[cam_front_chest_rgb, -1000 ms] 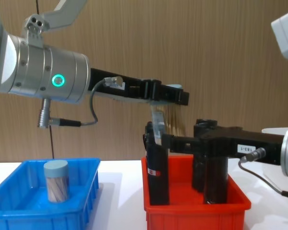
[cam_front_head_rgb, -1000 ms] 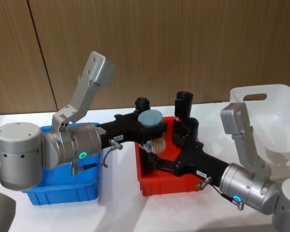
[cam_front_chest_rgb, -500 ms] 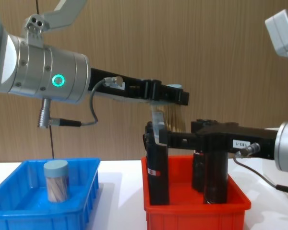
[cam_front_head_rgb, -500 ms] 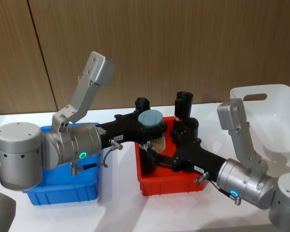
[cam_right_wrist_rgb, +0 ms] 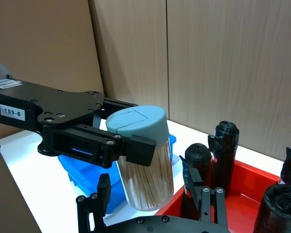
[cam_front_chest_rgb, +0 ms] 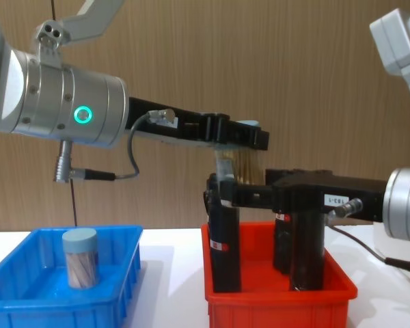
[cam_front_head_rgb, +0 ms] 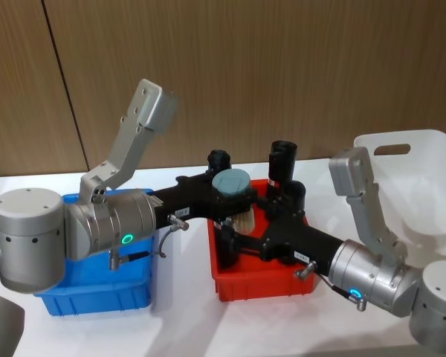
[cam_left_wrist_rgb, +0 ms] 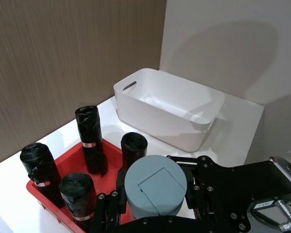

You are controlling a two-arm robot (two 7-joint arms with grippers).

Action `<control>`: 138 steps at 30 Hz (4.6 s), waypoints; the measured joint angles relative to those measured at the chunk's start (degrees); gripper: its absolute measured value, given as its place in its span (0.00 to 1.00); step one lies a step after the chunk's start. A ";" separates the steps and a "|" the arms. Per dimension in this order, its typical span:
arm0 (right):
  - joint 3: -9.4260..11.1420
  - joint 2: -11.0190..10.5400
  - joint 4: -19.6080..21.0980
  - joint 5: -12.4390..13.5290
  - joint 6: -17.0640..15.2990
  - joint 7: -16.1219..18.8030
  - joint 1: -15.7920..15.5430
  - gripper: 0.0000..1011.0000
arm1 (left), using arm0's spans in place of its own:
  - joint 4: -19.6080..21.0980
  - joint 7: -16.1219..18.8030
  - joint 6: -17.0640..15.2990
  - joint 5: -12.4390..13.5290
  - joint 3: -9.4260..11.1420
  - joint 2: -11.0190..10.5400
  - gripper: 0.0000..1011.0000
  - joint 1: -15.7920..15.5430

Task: Pick the cotton swabs from the blue box and place them into the white box.

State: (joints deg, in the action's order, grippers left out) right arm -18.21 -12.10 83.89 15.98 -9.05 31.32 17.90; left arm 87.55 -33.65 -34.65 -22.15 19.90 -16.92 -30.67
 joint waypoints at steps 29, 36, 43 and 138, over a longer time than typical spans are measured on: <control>-1.25 0.93 -1.87 0.12 -0.78 3.41 2.08 0.65 | 0.00 0.05 0.00 0.06 -0.10 -0.01 0.66 0.00; -1.71 1.01 -1.94 0.32 -0.77 3.88 2.29 0.65 | 0.00 -0.01 0.01 -0.02 0.04 0.06 0.78 0.00; -1.76 0.93 -2.01 0.47 -0.66 3.88 2.43 0.65 | 0.00 -0.01 0.01 -0.02 0.04 0.03 0.99 0.00; 10.42 -6.21 -21.74 0.02 5.41 -26.51 8.34 0.67 | 0.00 0.00 0.00 0.00 0.00 0.00 0.99 0.00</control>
State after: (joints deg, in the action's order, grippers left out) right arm -7.79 -18.31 62.15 16.00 -3.64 4.81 26.24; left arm 87.55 -33.65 -34.66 -22.14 19.90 -16.92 -30.67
